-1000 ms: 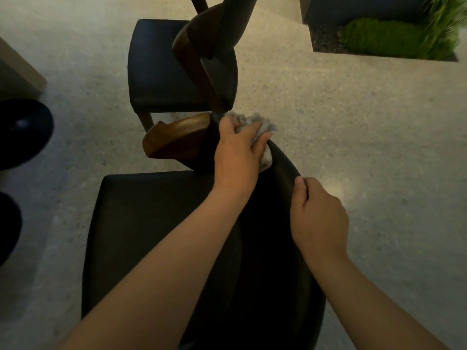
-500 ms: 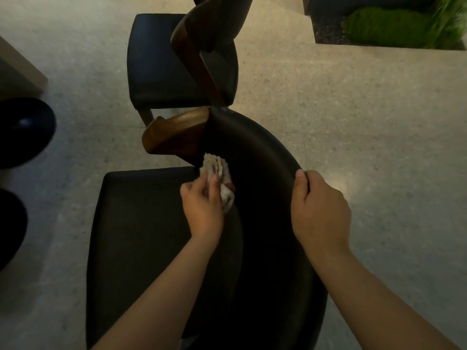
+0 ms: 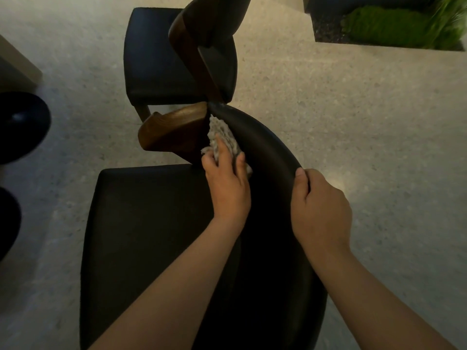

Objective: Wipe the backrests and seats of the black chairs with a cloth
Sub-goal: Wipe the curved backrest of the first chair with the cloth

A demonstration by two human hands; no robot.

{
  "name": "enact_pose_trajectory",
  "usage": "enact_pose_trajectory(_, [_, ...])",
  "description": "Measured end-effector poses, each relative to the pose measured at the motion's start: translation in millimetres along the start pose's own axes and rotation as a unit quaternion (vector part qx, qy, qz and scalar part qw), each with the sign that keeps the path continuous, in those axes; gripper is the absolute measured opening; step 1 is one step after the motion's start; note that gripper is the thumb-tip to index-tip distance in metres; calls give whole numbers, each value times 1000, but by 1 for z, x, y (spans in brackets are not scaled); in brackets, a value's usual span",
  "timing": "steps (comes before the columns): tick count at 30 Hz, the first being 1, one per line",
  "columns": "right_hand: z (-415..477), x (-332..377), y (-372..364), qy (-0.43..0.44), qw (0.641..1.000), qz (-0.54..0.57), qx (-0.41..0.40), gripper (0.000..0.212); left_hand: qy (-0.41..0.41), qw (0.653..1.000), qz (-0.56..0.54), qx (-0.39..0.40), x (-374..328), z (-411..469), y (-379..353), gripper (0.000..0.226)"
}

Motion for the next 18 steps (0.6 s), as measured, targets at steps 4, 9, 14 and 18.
enact_pose_trajectory(4, [1,-1,-2,4,1000,6,-1,48,42,998,-25,-32,18,-4,-1,41])
enact_pose_trajectory(9, [1,-2,-3,5,1000,6,-7,46,99,995,-14,-5,49,-11,5,34])
enact_pose_trajectory(14, [0,-2,-2,5,1000,8,-9,46,226,972,-68,11,81,-21,27,34])
enact_pose_trajectory(18, [1,-3,-3,5,1000,3,-9,46,136,987,-85,4,64,-22,23,38])
Point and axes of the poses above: each hand's wrist, its own z-axis towards the middle knuckle, its own y-axis out of the back of the hand, x = y × z, the point moved 7 cm from there along z, towards the middle knuckle, and after that the axes turned 14 degrees about -z, right-handed, at the moved point
